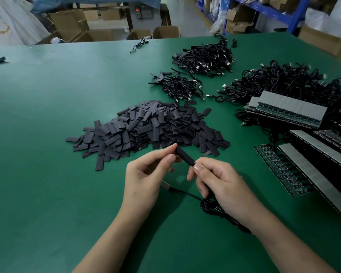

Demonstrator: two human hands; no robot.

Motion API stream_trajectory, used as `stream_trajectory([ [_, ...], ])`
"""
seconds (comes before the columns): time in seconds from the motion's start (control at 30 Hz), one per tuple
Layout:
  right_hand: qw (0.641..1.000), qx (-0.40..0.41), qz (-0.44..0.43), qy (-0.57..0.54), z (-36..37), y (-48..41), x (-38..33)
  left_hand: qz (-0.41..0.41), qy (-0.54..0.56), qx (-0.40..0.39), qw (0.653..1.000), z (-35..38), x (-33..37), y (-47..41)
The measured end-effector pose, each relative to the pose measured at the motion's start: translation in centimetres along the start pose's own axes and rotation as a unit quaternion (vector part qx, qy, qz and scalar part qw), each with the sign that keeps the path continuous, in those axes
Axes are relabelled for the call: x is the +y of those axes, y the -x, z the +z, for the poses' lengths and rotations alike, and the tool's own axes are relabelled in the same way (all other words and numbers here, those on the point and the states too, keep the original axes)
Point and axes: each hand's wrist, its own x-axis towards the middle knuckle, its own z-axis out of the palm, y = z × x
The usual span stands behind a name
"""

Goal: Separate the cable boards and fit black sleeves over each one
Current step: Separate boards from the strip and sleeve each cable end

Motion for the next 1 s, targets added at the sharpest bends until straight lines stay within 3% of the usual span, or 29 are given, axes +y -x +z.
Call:
stream_trajectory([
  [0.37, 0.971, -0.028, -0.059, 0.228, -2.0, -0.1, 0.4, -0.073, 0.146, 0.106, 0.981, -1.1, 0.1, -1.1],
  [0.63, 0.974, -0.039, -0.061, 0.213, -2.0, 0.0, 0.5, -0.058, 0.101, 0.084, 0.99, -1.8, 0.5, -1.1],
  [0.77, 0.963, -0.047, -0.075, 0.257, -0.9, 0.1, 0.6, -0.066, 0.095, 0.05, 0.992, -1.9, 0.5, -1.1],
  [0.83, 0.969, -0.031, -0.078, 0.234, -0.8, 0.1, 0.7, -0.058, 0.021, 0.022, 0.998, -2.2, 0.4, -1.2],
  [0.9, 0.98, 0.003, -0.068, 0.188, -1.4, 0.2, 0.7, -0.023, -0.13, -0.004, 0.991, -2.9, 0.1, -1.4],
  [1.0, 0.985, 0.063, -0.066, 0.149, -2.2, 0.0, 0.3, 0.039, -0.319, -0.117, 0.94, -4.1, 0.2, -1.6],
])
